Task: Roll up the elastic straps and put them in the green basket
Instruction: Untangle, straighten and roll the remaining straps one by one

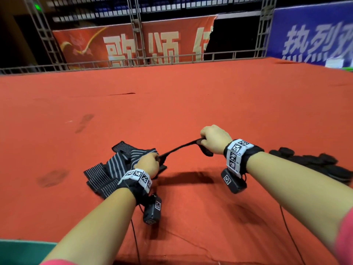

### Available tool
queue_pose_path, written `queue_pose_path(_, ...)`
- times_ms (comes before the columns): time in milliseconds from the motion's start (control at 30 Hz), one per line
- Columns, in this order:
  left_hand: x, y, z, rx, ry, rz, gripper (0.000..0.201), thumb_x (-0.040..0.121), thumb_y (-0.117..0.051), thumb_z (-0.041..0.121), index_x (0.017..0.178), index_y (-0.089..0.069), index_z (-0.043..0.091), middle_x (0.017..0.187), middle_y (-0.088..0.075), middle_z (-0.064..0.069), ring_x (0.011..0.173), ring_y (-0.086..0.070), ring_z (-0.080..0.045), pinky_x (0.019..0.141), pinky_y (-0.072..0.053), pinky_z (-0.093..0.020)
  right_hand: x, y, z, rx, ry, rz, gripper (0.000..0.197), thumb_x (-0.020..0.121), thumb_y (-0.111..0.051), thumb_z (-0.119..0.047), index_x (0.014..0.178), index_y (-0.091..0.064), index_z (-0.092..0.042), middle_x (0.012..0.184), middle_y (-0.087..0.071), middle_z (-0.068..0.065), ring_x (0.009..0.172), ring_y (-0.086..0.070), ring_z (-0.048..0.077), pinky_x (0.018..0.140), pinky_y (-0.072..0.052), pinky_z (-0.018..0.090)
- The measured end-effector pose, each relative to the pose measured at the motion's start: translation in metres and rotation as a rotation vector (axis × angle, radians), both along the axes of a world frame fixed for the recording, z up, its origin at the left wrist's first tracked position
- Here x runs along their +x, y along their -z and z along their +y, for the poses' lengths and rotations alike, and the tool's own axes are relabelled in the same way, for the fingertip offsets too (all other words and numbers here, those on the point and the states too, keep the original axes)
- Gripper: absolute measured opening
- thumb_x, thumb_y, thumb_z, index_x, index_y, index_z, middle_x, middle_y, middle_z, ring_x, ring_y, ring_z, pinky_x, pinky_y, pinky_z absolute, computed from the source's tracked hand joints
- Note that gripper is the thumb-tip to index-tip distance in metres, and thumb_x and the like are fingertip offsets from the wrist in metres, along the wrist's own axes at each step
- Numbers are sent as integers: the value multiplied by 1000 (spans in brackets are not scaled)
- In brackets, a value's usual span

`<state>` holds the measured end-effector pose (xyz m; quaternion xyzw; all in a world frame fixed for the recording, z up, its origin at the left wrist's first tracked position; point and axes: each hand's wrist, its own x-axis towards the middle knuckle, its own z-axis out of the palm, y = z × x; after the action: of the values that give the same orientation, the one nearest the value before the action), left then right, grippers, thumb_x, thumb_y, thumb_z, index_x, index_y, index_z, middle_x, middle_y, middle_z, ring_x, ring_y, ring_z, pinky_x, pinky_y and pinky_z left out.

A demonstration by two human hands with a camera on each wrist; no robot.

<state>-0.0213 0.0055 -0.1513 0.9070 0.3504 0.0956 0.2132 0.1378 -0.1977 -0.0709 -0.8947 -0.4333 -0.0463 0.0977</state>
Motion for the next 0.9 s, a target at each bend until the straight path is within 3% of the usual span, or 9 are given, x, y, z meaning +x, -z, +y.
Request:
queue_pose_path(100, -9, -9, -2, -14, -4, -81, 20, 93, -57, 17, 103, -73, 23, 95, -72, -10, 94, -66, -31, 79, -50, -34, -2, -8, -14, 20, 63, -30, 22, 97, -53, -36, 82, -50, -20, 83, -56, 0, 96, -58, 30, 74, -30, 36)
queue_pose_path(233, -24, -25, -9, -37, 3, -138, 12, 87, -65, 12, 92, -72, 21, 81, -70, -7, 84, -68, -26, 74, -47, -27, -2, -16, -35, 34, 77, -6, 18, 96, -58, -38, 89, -52, -22, 99, -66, 4, 99, -60, 29, 76, -33, 36)
queue_pose_path(367, -41, -31, -11, -54, -18, -149, 14, 81, -71, 12, 95, -73, 15, 85, -74, -5, 84, -71, -23, 81, -57, -35, 4, -17, -63, 50, 70, 77, 14, 88, -70, -29, 97, -61, -23, 103, -67, 3, 102, -61, 27, 83, -44, 36)
queue_pose_path(533, -61, -33, -15, -102, -97, -237, 10, 79, -76, 11, 84, -71, 17, 76, -73, -6, 77, -71, -26, 75, -59, -37, 1, -10, -98, 5, 47, 132, 29, 85, -68, -10, 112, -67, -20, 111, -67, 4, 104, -62, 24, 89, -50, 35)
queue_pose_path(633, -73, -35, -23, -105, -146, -258, 12, 79, -76, 12, 78, -66, 16, 70, -69, -4, 68, -66, -24, 63, -50, -29, 4, -2, -117, 15, 118, 137, 26, 86, -70, -14, 111, -69, -21, 113, -68, 4, 105, -63, 25, 91, -52, 38)
queue_pose_path(733, -88, -34, -30, -68, -184, -223, 10, 80, -76, 14, 80, -65, 13, 70, -65, -4, 67, -62, -22, 61, -38, -26, 6, 6, -135, 40, 177, 160, 16, 87, -70, -18, 103, -70, -20, 108, -70, 7, 101, -64, 27, 86, -51, 35)
queue_pose_path(800, -96, -28, -32, -84, -205, -223, 13, 79, -78, 16, 84, -67, 10, 72, -65, -4, 70, -64, -24, 61, -40, -27, 3, 12, -147, 82, 205, 190, 9, 89, -69, -21, 97, -68, -18, 103, -70, 9, 98, -64, 28, 81, -49, 32)
queue_pose_path(900, -107, -18, -39, -120, -240, -258, 20, 80, -80, 17, 91, -65, 8, 80, -64, -5, 76, -64, -26, 62, -48, -29, -6, 24, -159, 172, 237, 248, 12, 92, -65, -21, 100, -67, -12, 98, -67, 9, 99, -63, 30, 81, -46, 32)
